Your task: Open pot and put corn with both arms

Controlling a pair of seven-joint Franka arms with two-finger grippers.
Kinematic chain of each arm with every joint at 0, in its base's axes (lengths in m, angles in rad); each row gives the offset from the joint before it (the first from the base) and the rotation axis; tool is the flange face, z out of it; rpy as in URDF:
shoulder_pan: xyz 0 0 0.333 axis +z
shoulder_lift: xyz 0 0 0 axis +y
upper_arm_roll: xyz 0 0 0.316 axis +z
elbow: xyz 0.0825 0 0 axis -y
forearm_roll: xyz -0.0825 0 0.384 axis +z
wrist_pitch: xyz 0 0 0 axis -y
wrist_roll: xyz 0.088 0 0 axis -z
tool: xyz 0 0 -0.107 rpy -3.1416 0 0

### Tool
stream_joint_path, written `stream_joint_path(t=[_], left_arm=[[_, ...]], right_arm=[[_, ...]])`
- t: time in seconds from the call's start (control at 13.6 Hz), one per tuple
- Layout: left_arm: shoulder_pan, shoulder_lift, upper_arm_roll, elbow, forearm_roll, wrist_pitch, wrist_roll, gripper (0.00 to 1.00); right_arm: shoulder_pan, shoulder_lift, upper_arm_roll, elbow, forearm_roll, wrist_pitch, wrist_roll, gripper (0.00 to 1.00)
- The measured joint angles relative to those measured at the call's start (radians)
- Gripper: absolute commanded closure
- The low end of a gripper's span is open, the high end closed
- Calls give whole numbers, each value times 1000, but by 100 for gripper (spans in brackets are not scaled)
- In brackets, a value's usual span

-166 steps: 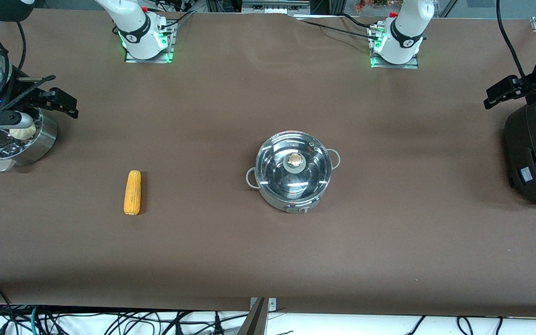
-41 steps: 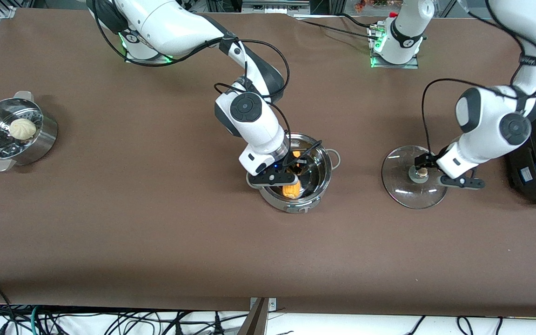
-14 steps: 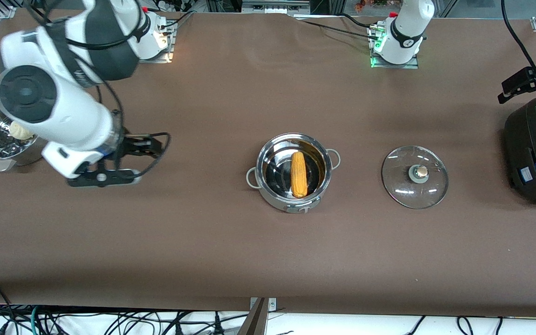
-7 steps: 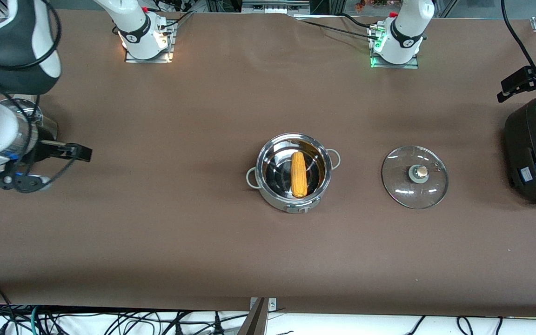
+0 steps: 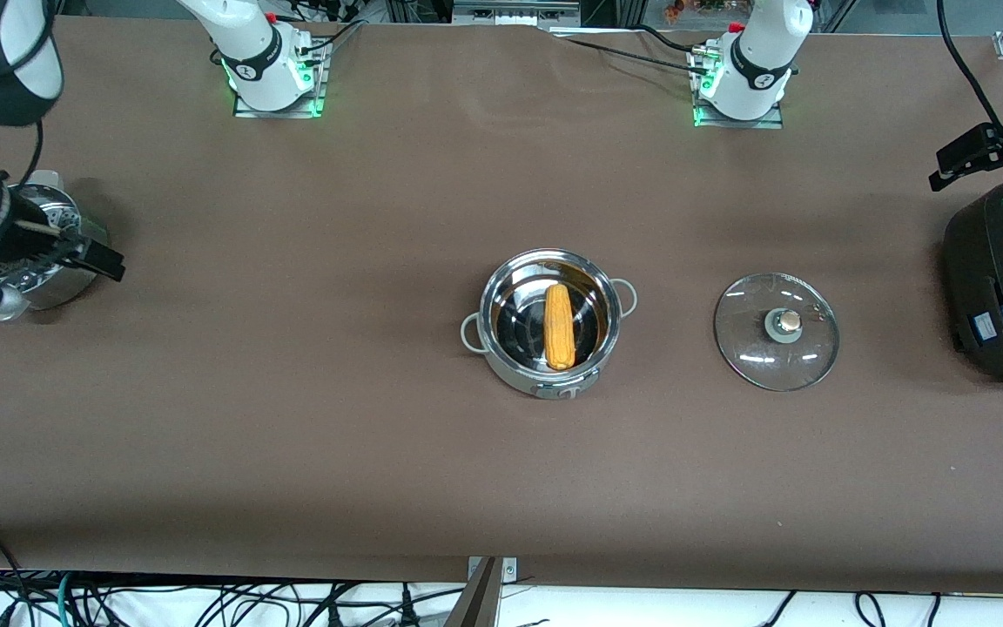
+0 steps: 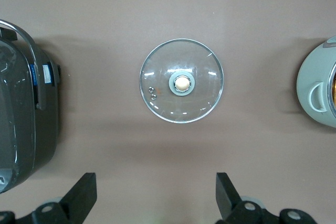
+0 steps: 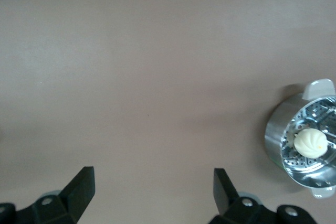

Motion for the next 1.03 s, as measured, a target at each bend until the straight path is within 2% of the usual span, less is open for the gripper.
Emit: stream_joint_path(t=[0.22, 0.37, 0.59, 1.03], left_arm=[[0, 0, -1, 0, 0, -4, 0, 0], [0, 0, -1, 1, 0, -6, 0, 0], [0, 0, -2, 1, 0, -8, 0, 0], [0, 0, -2, 1, 0, -8, 0, 0]], right_arm=[[-29, -88, 47, -40, 0, -19, -82, 0], [-60, -111, 76, -58, 2, -21, -134, 0], [-80, -112, 81, -86, 35, -20, -156, 0], [-88, -87, 81, -99, 41, -13, -166, 0]])
